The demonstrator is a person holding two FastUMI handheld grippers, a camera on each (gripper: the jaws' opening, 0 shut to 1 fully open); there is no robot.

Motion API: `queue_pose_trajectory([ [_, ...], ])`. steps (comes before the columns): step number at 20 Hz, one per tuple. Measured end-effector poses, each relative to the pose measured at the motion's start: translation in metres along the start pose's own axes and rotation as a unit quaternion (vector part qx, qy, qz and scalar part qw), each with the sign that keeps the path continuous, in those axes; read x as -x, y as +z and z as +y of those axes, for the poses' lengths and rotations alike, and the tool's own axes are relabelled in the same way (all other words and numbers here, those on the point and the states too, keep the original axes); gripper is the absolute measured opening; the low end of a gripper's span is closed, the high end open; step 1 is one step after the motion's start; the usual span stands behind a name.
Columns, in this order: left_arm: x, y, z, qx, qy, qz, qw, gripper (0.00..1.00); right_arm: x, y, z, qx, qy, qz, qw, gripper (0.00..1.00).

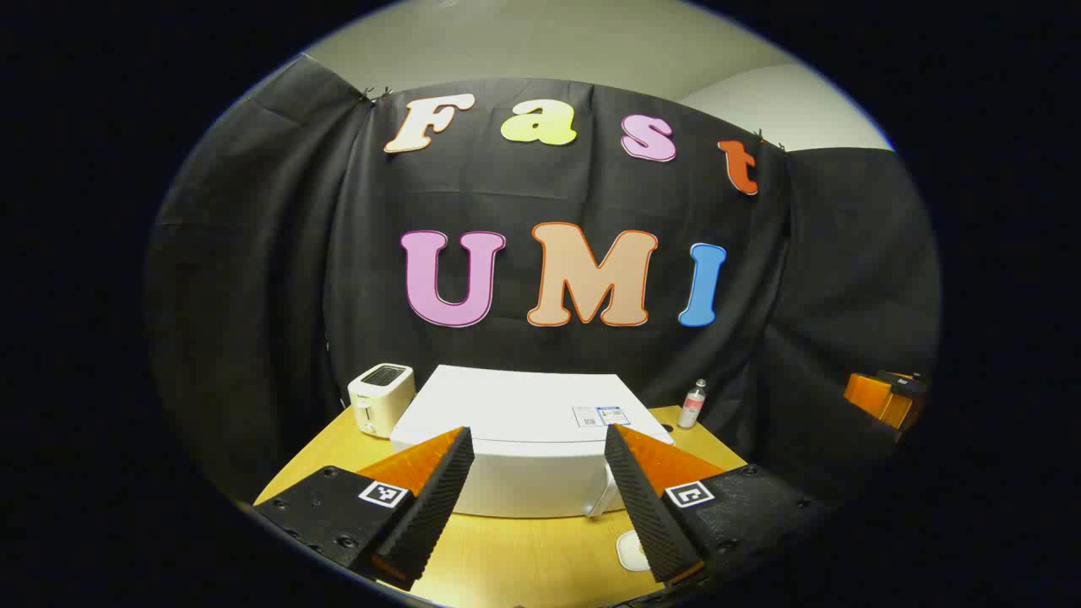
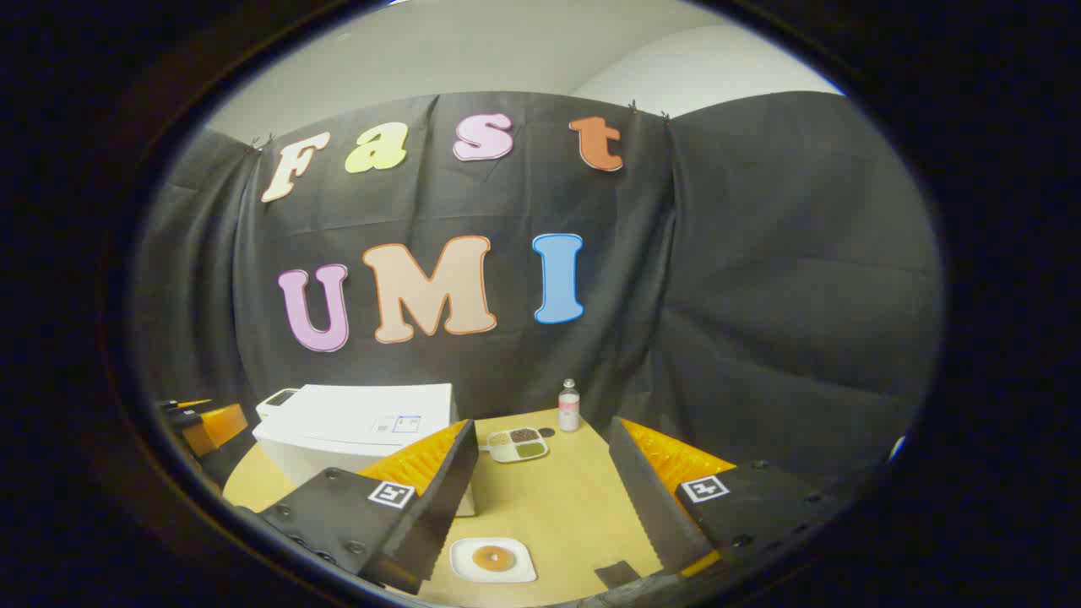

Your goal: Open the microwave oven with the left hand, put the food in, and close the microwave oven.

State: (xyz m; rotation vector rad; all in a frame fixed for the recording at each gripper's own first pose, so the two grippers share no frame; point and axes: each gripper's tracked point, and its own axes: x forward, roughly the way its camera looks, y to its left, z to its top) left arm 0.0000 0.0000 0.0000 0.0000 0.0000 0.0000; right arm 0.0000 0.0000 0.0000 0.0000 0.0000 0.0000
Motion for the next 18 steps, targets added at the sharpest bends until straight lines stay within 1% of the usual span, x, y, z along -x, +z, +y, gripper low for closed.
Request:
queue_pose_trajectory([
  [3, 0.0, 0.001, -0.007, 0.002, 0.008, 0.001, 1.0, 0.95, -0.012, -0.004, -0.007, 0.007, 0.01, 0.008, 1.0, 0.92],
  [9, 0.001, 0.004, -0.012, 0.0, 0.024, -0.003, 1.0, 0.95, -0.027, -0.001, -0.004, 0.008, 0.038, 0.006, 0.999, 0.92],
  [15, -0.001, 0.002, -0.016, -0.001, 0.029, -0.001, 1.0, 0.95, -0.041, -0.001, 0.001, 0.002, 0.056, 0.012, 0.998, 0.92],
  [18, -0.006, -0.01, -0.019, 0.0, 0.023, 0.016, 1.0, 0.95, -0.047, -0.001, 0.005, -0.01, 0.063, 0.011, 0.998, 0.92],
])
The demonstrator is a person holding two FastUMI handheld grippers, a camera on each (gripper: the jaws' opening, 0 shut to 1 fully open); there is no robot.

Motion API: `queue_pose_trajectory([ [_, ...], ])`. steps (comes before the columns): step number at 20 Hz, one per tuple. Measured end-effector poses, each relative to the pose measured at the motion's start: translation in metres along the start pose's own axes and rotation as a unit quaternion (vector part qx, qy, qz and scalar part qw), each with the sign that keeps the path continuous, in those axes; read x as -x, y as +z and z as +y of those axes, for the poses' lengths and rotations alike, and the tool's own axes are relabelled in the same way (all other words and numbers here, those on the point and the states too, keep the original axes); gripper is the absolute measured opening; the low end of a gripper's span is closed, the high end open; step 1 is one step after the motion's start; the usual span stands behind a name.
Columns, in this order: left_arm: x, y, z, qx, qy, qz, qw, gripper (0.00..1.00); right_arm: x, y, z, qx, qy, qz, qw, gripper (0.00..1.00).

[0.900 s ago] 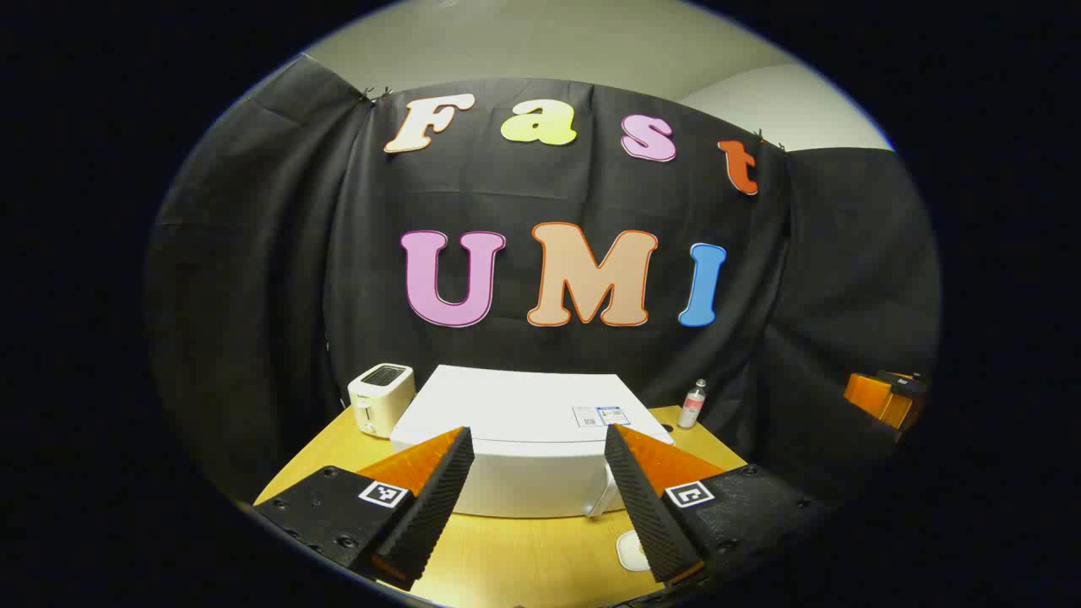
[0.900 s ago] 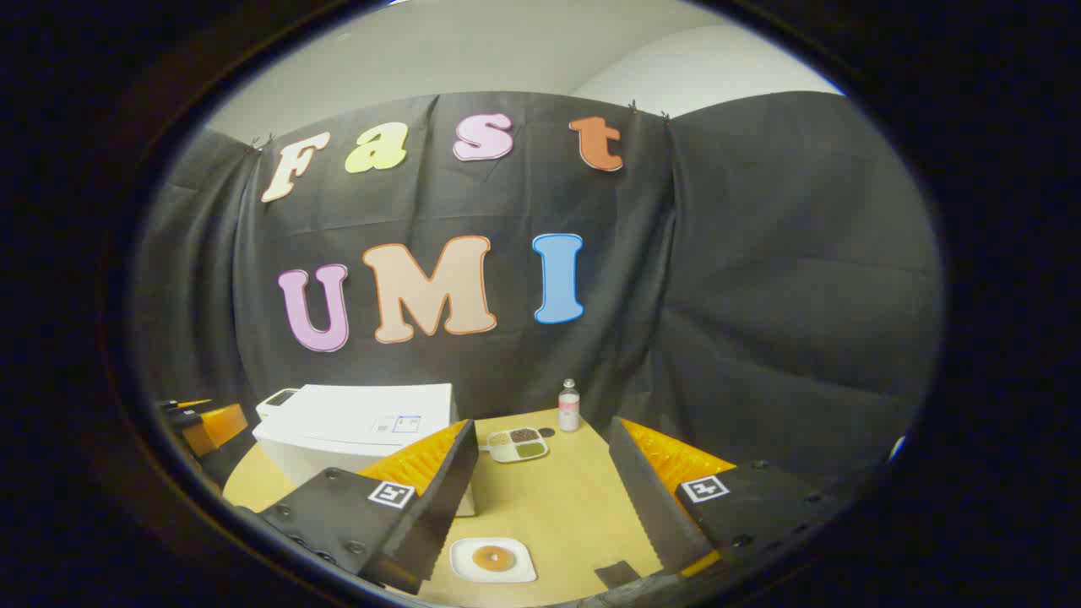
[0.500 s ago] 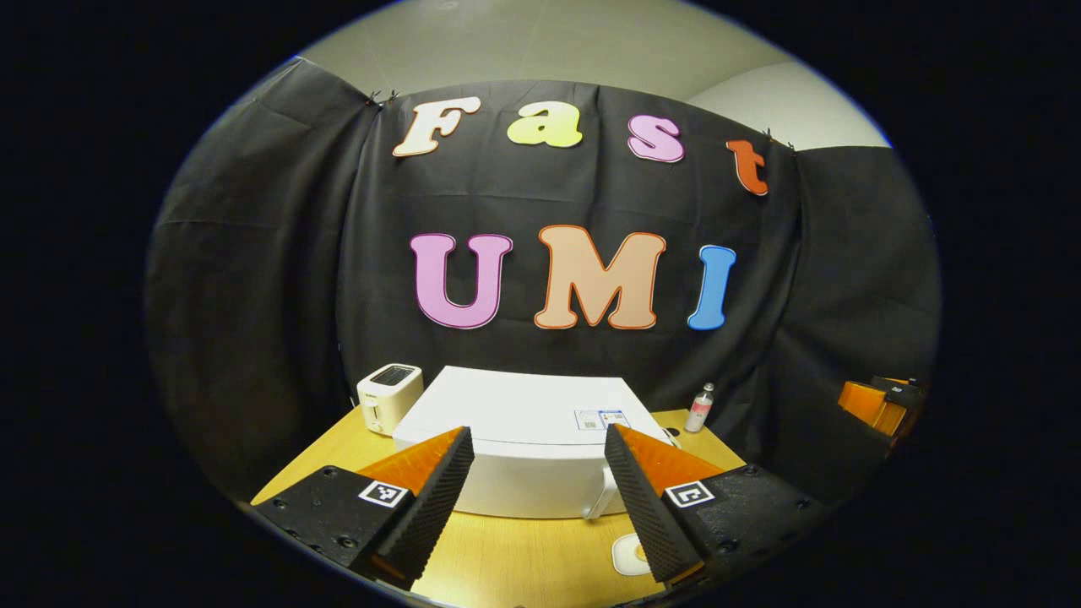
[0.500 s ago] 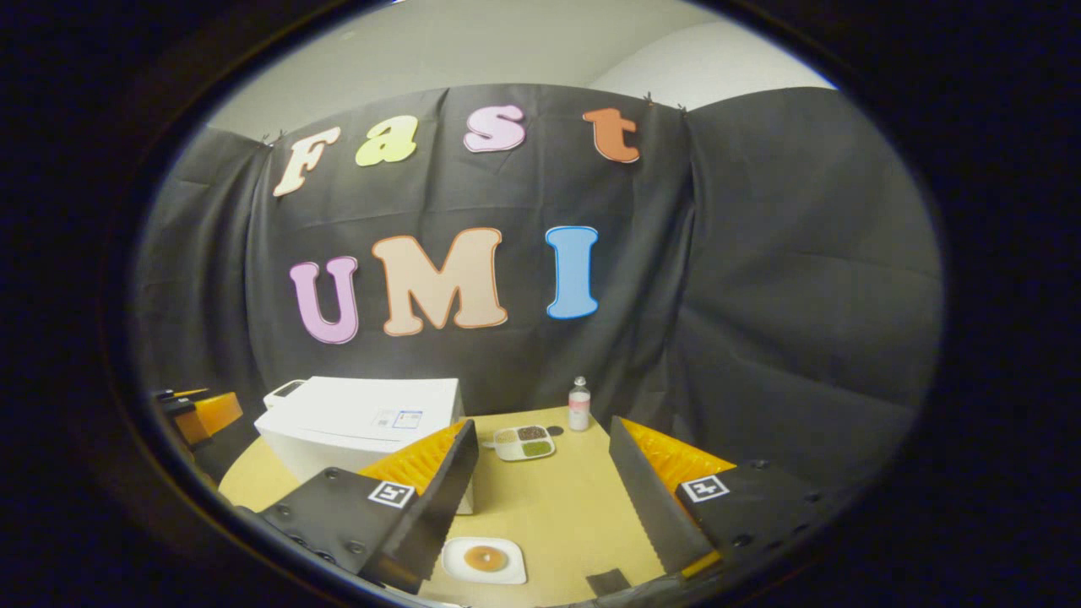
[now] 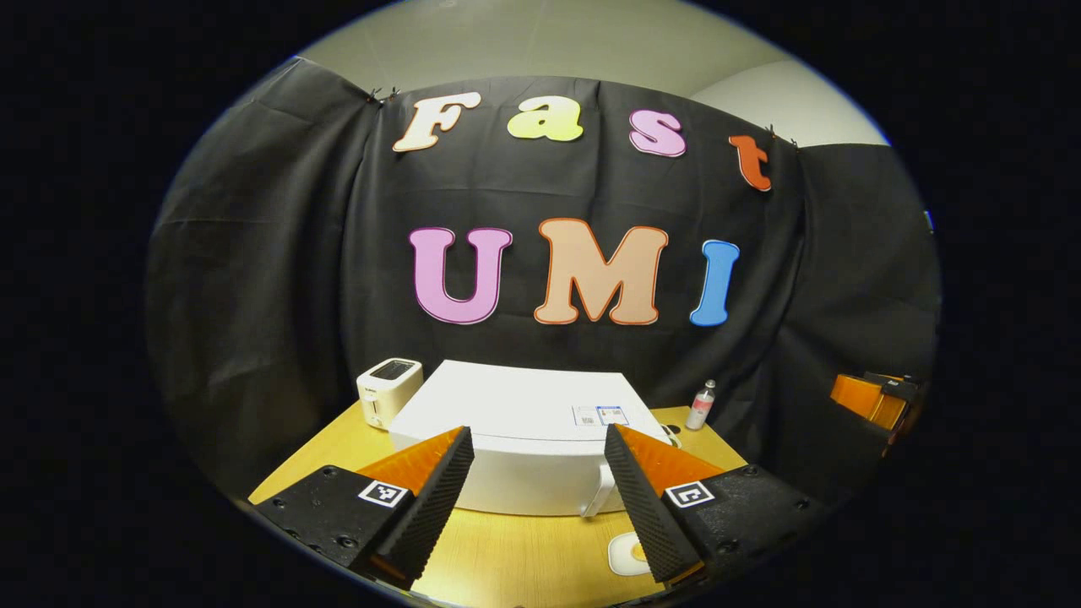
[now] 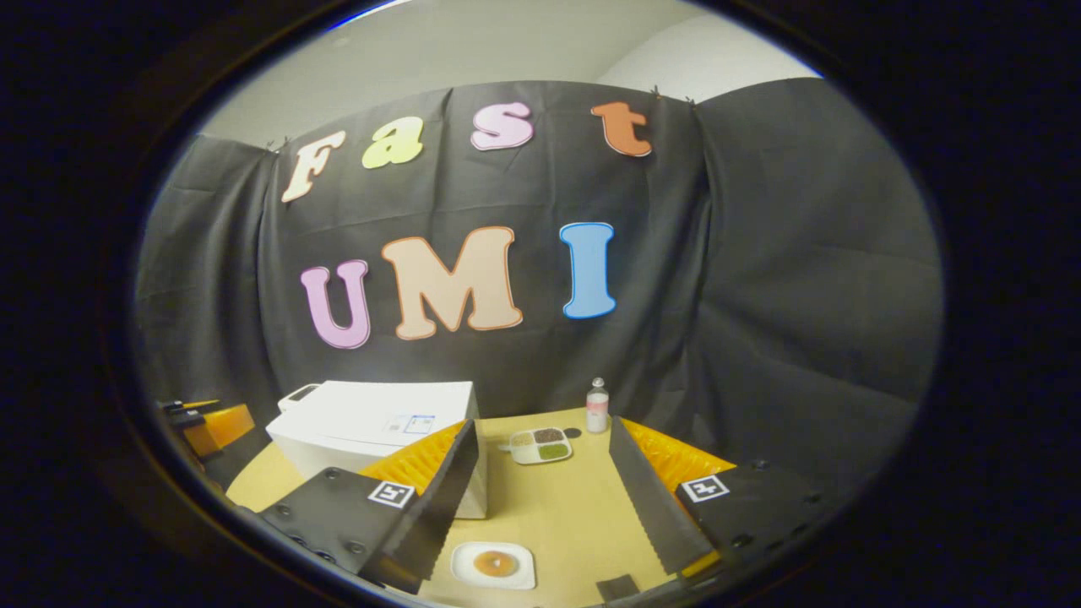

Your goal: Open the microwave oven with the left hand, put the food in, and close the microwave oven.

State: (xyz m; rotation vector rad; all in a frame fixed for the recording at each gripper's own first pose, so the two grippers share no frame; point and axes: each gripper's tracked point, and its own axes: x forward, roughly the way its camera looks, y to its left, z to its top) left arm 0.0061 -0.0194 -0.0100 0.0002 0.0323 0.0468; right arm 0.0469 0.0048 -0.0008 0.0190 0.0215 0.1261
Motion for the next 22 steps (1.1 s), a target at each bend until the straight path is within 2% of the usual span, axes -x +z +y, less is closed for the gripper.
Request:
queue_pose_trajectory([
  [3, -0.006, -0.017, -0.004, -0.001, -0.008, 0.021, 1.0, 0.95, -0.004, -0.005, -0.002, -0.005, -0.002, 0.005, 1.0, 0.92],
  [9, -0.018, -0.081, -0.024, -0.015, -0.043, 0.091, 0.995, 0.95, 0.003, -0.015, -0.015, -0.013, -0.019, 0.014, 1.0, 0.92],
  [10, -0.02, -0.091, -0.026, -0.012, -0.05, 0.098, 0.994, 0.95, 0.005, -0.016, -0.017, -0.013, -0.023, 0.015, 1.0, 0.98],
  [12, -0.027, -0.114, -0.035, -0.003, -0.063, 0.12, 0.991, 0.95, 0.009, -0.018, -0.02, -0.015, -0.026, 0.017, 0.999, 0.98],
  [17, -0.059, -0.16, -0.05, 0.015, -0.08, 0.155, 0.985, 0.96, 0.025, -0.027, -0.028, -0.026, -0.043, 0.023, 0.998, 0.98],
  [22, -0.096, -0.198, -0.063, 0.012, -0.093, 0.183, 0.979, 0.96, 0.042, -0.036, -0.037, -0.03, -0.064, 0.032, 0.997, 0.98],
])
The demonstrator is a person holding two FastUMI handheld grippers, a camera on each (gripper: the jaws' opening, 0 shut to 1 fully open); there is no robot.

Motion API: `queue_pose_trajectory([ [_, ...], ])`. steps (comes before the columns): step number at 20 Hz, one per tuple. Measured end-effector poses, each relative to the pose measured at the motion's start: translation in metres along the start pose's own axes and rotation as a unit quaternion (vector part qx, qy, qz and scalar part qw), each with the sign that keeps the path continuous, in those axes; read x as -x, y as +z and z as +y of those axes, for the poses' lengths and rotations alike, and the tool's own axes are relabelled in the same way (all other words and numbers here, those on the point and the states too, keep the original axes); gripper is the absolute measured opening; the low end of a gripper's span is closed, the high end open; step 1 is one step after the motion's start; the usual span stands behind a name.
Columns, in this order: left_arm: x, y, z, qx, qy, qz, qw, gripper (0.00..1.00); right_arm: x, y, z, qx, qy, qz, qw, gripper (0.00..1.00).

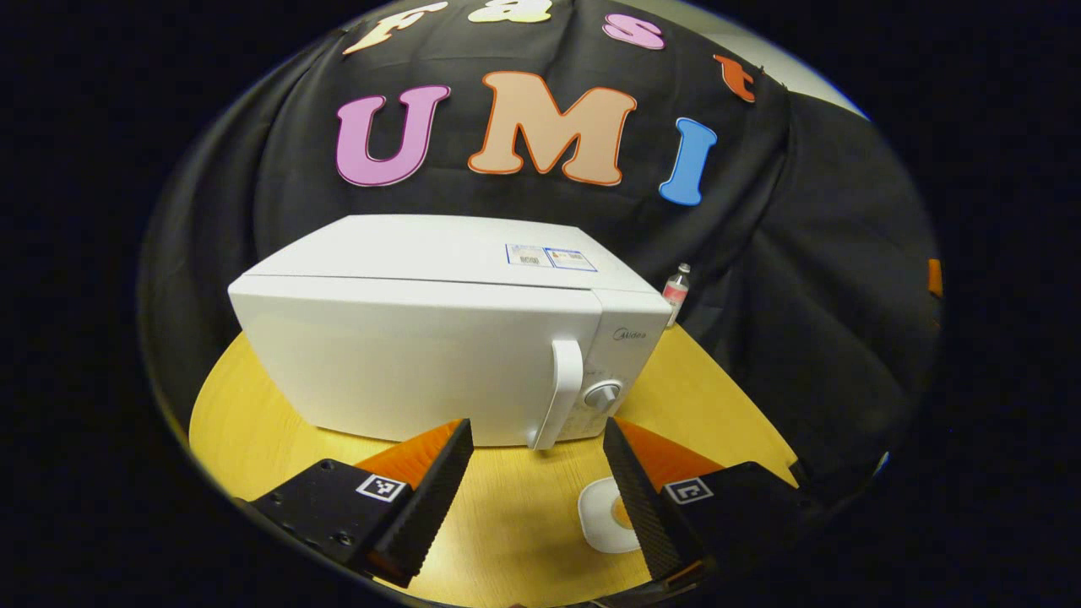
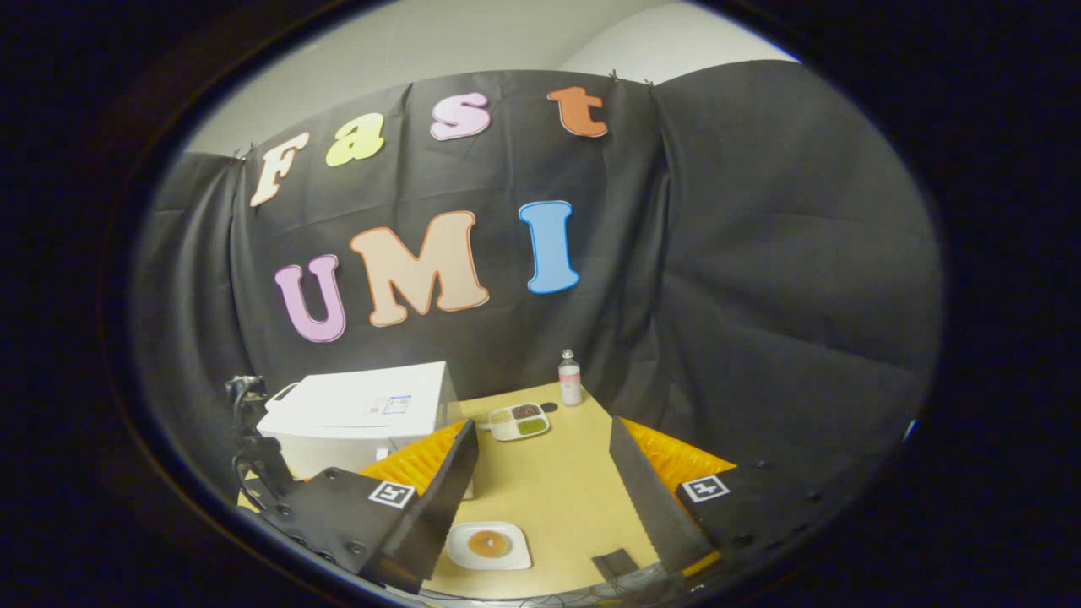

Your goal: Open the microwave oven with the left hand, put the food in, and close the microwave oven.

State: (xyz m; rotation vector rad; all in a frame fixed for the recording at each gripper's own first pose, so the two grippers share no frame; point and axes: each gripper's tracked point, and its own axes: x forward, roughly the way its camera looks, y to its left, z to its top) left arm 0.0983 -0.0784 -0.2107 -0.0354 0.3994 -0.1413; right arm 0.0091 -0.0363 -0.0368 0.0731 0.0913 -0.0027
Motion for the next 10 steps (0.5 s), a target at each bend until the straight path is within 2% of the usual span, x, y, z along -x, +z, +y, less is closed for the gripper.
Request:
queue_pose_trajectory([
  [3, -0.024, -0.01, 0.0, 0.005, -0.001, 0.022, 1.0, 0.96, 0.006, -0.001, -0.005, -0.007, -0.011, 0.002, 1.0, 0.98],
  [4, -0.032, -0.015, -0.001, 0.006, 0.0, 0.031, 1.0, 0.96, 0.008, -0.001, -0.008, -0.008, -0.015, 0.003, 1.0, 0.92],
  [10, -0.072, -0.039, -0.001, 0.026, 0.002, 0.072, 0.997, 0.95, 0.014, 0.001, -0.029, -0.007, -0.041, 0.006, 0.999, 0.92],
])
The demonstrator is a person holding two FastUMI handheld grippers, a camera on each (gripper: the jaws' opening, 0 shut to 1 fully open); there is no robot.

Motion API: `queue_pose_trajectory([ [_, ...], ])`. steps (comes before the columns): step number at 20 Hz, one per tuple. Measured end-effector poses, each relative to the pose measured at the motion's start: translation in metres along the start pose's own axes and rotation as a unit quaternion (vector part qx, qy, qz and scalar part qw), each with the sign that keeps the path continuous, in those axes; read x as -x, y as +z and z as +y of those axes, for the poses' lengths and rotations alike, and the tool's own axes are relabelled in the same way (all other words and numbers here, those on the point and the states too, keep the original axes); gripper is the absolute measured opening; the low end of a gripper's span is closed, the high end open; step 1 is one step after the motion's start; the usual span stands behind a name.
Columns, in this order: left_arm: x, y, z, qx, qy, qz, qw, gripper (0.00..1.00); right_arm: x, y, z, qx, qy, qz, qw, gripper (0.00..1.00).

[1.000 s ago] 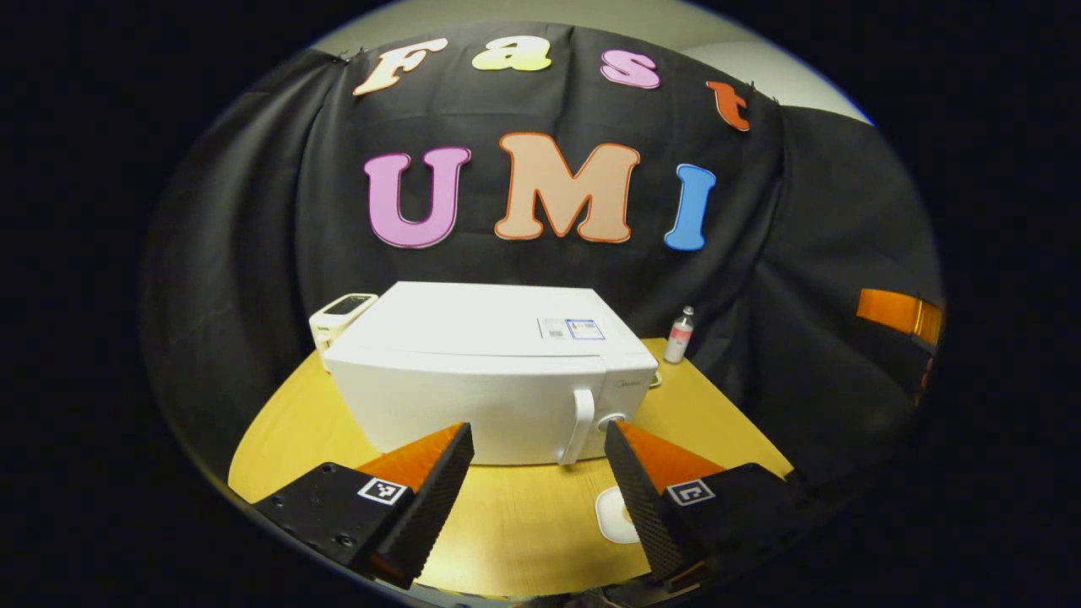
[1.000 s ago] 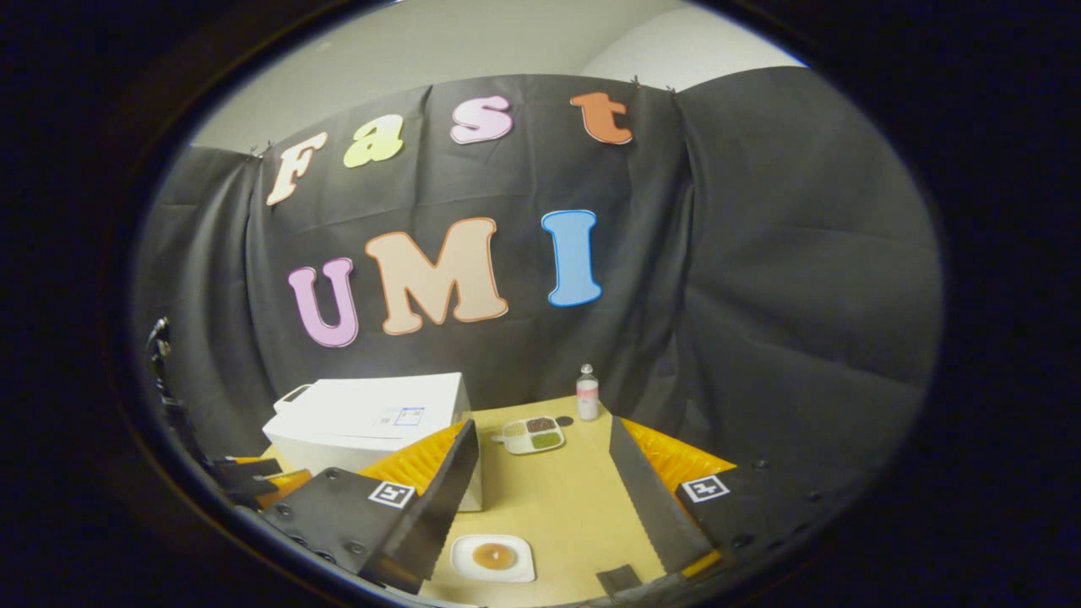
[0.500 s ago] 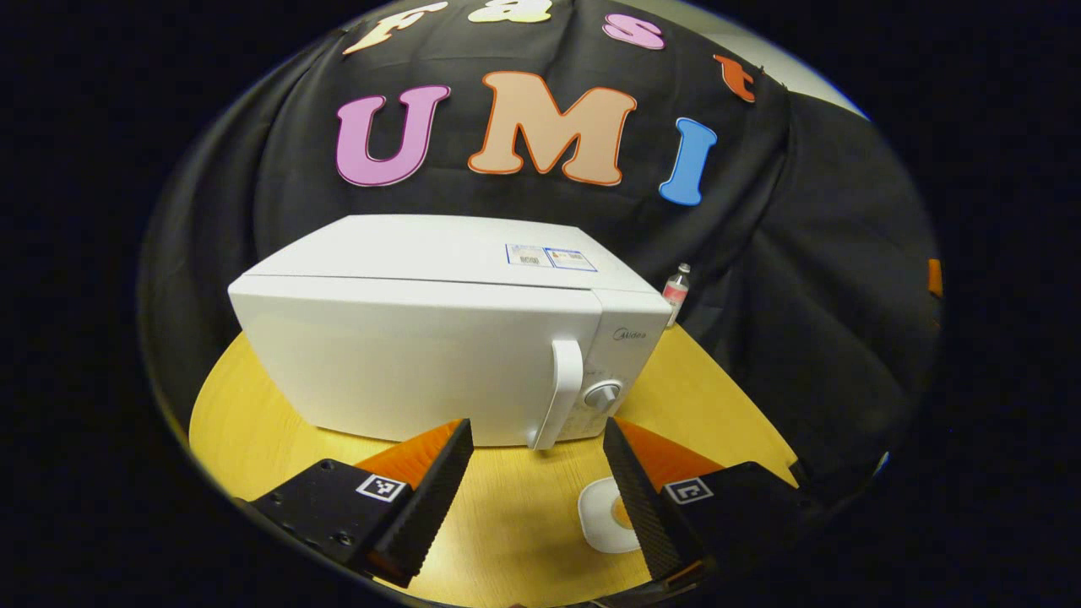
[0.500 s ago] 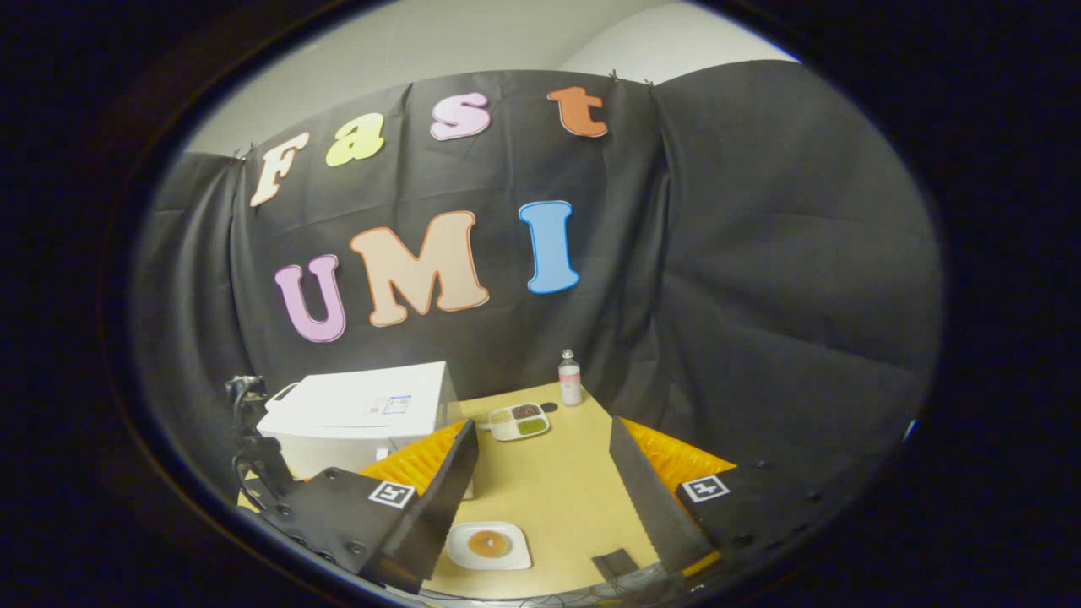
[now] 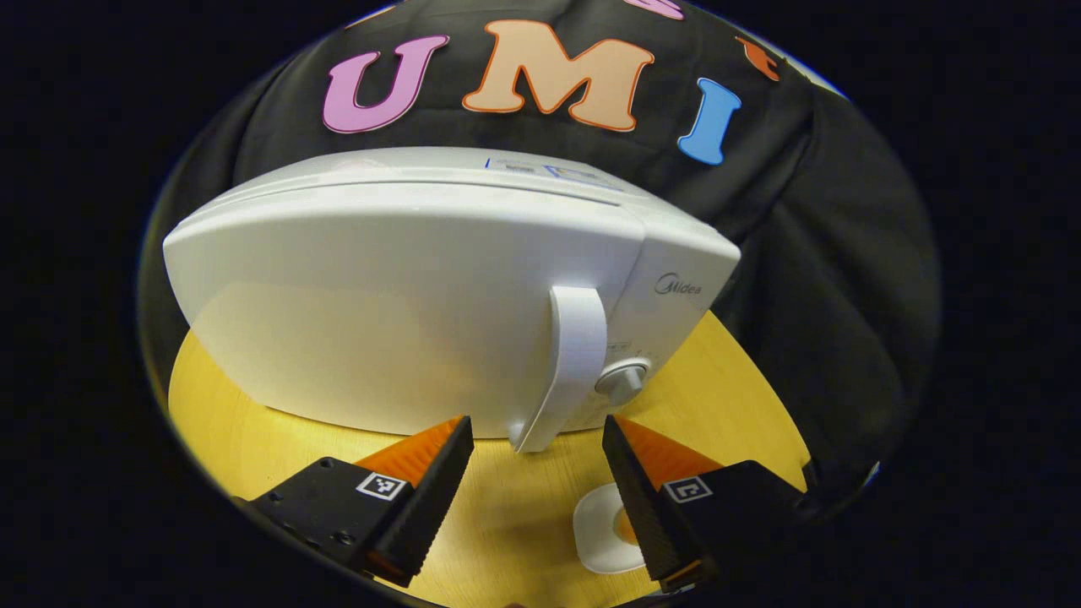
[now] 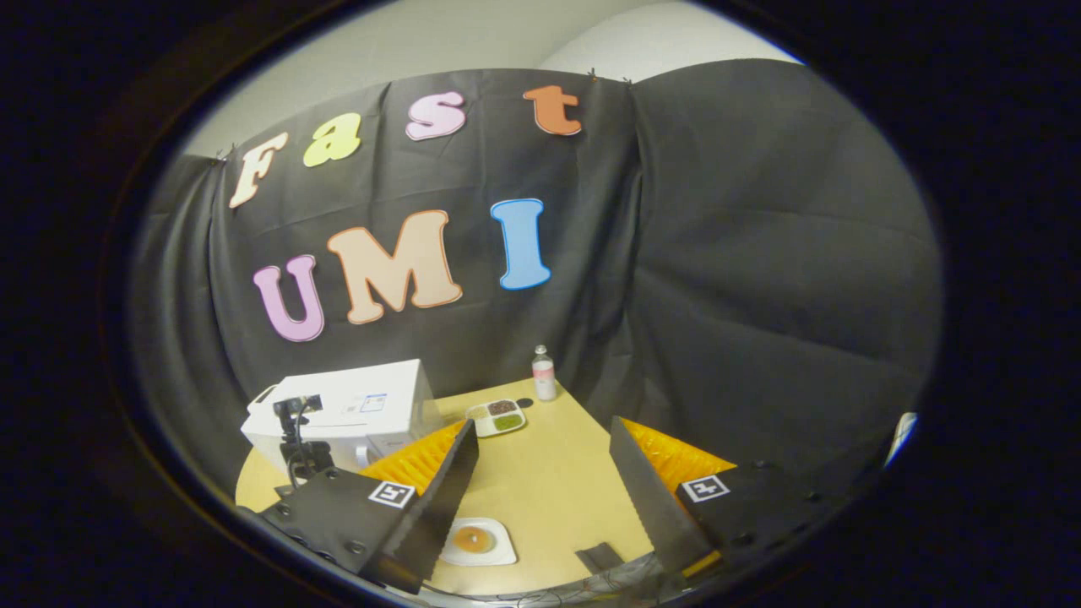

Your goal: Open the microwave oven with the left hand, put the food in, and close the microwave oven.

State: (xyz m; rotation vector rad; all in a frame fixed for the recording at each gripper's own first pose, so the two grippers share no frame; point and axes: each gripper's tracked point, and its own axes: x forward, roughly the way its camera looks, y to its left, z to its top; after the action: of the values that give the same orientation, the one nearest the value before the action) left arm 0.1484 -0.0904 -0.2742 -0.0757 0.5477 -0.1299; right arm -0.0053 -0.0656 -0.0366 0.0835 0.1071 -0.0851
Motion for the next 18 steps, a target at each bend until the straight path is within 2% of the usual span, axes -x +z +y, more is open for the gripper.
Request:
queue_pose_trajectory([
  [2, -0.01, 0.0, 0.0, 0.002, 0.002, 0.004, 1.0, 0.94, 0.001, 0.0, -0.004, -0.004, -0.006, 0.002, 1.0, 0.92],
  [3, -0.013, 0.001, 0.002, 0.0, 0.004, 0.005, 1.0, 0.99, 0.0, 0.0, -0.006, -0.004, -0.008, 0.002, 1.0, 0.92],
  [4, -0.018, 0.0, 0.003, -0.001, 0.008, 0.011, 1.0, 0.91, 0.0, 0.001, -0.007, -0.003, -0.01, 0.001, 1.0, 0.92],
  [7, -0.026, -0.006, 0.003, 0.013, 0.017, 0.024, 0.999, 0.81, 0.0, 0.0, -0.013, 0.001, -0.016, 0.002, 1.0, 0.92],
  [8, -0.028, -0.007, 0.006, 0.018, 0.026, 0.024, 0.999, 0.74, -0.001, 0.0, -0.016, 0.0, -0.018, 0.003, 1.0, 0.92],
  [9, -0.029, -0.007, 0.009, 0.02, 0.035, 0.027, 0.999, 0.76, -0.001, -0.001, -0.018, -0.001, -0.019, 0.004, 1.0, 0.92],
  [10, -0.031, -0.009, 0.008, 0.025, 0.036, 0.031, 0.999, 0.61, -0.001, 0.0, -0.018, -0.004, -0.019, 0.005, 1.0, 0.92],
  [13, -0.036, -0.012, 0.003, 0.039, 0.023, 0.042, 0.998, 0.5, -0.006, -0.003, -0.02, -0.008, -0.019, 0.009, 1.0, 0.92],
  [14, -0.037, -0.011, 0.003, 0.041, 0.026, 0.043, 0.998, 0.43, -0.007, -0.003, -0.021, -0.008, -0.019, 0.011, 1.0, 0.92],
  [18, -0.037, -0.013, 0.003, 0.003, 0.052, 0.052, 0.997, 0.28, -0.01, -0.006, -0.022, -0.012, -0.016, 0.017, 1.0, 0.92],
])
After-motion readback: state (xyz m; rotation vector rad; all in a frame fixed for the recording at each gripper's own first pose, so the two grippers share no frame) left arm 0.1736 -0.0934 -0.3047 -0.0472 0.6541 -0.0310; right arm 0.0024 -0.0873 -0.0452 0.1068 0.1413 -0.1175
